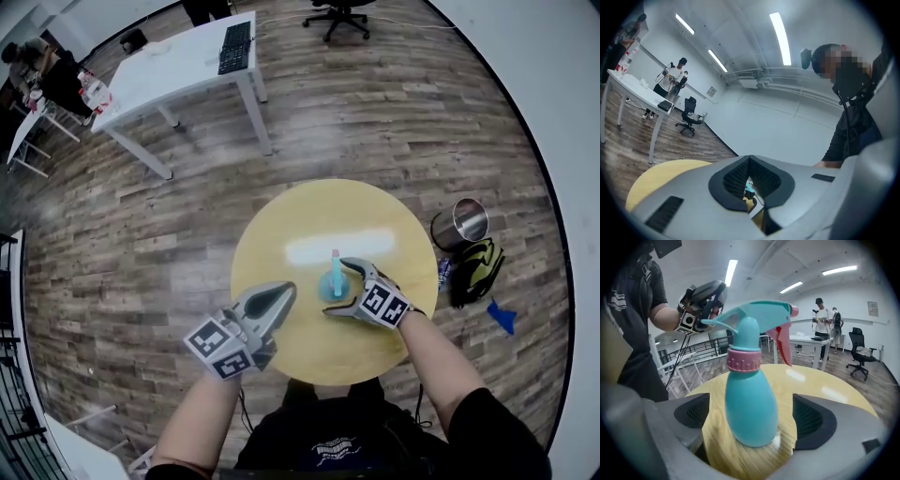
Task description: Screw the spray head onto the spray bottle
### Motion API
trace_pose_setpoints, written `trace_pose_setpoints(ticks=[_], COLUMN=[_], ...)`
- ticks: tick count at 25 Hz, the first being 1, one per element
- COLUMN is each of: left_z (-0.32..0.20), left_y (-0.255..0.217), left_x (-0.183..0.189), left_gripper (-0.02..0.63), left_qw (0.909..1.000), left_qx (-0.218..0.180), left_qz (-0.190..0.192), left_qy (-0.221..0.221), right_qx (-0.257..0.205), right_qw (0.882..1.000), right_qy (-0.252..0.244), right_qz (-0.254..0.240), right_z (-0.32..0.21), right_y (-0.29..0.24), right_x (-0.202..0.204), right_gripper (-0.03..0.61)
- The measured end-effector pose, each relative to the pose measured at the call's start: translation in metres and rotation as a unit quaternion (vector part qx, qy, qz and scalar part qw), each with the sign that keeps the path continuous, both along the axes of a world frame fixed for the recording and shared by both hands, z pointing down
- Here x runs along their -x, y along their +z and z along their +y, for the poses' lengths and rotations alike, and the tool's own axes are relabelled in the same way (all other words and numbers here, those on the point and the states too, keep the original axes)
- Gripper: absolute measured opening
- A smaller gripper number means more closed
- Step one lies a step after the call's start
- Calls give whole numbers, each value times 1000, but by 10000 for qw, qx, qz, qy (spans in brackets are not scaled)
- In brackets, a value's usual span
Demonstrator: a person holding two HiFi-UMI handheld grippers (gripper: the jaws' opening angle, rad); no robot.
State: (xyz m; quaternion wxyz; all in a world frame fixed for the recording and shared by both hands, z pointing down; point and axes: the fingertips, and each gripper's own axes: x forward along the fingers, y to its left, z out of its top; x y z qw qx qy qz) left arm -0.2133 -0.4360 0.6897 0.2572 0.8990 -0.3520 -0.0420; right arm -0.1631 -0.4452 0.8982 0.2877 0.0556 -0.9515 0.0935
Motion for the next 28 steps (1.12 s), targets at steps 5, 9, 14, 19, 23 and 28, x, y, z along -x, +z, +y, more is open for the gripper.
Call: trace_pose_setpoints(ticks=[5, 9, 14, 19, 23, 28], left_z=[-8, -12, -16, -13, -16, -17], left_y=[17, 28, 35, 30, 4, -60], left_x=[6, 12, 14, 11, 6, -11], left_gripper=[6, 6, 6, 6, 8, 8], left_qw=[9999, 9997, 9997, 9997, 9997, 9998], left_qx=[116, 201, 238, 208, 222, 3], left_qz=[23, 37, 83, 111, 87, 128], left_qy=[-79, -101, -77, -23, -1, 141], right_qx=[-313, -644, -690, -513, -693, -803], right_qw=[9990, 9974, 9973, 9983, 9967, 9940], right_qy=[-258, -221, -209, -279, -202, -127], right_qz=[196, 253, 165, -24, -377, -735], right_z=[-3, -9, -15, -8, -13, -14], right_y=[35, 46, 50, 32, -25, -107], right_x=[5, 13, 25, 31, 33, 22], right_gripper=[472, 463, 439, 428, 428, 428])
